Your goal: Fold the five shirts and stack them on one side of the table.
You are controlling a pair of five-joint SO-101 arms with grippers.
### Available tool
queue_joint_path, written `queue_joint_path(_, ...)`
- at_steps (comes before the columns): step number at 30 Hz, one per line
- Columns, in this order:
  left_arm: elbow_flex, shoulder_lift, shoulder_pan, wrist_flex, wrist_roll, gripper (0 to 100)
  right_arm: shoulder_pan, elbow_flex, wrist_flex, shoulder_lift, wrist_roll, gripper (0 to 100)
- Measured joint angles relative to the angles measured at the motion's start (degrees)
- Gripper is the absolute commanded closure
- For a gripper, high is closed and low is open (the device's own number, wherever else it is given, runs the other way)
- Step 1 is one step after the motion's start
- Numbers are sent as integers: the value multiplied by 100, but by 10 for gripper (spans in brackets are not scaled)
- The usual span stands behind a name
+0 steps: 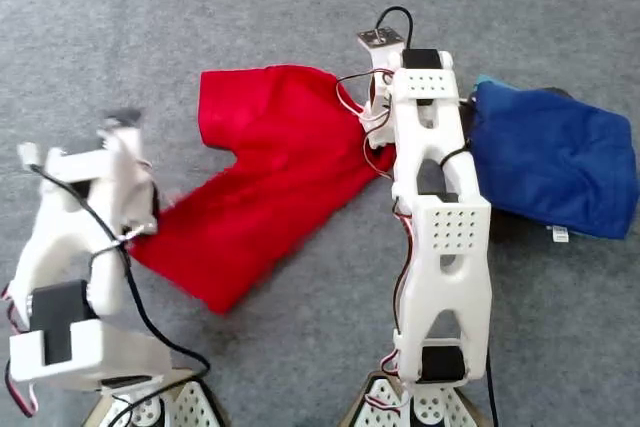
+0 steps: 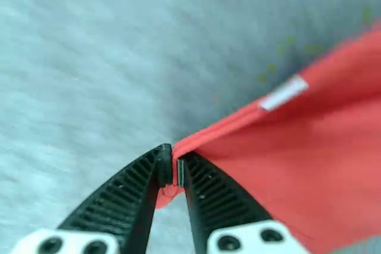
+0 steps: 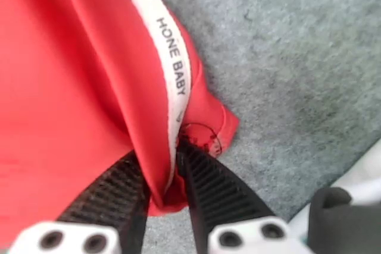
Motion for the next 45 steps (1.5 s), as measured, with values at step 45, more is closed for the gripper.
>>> queue_joint_path(45, -3130, 3121, -721, 1187, -2866, 766, 0, 0, 0, 0, 0, 981)
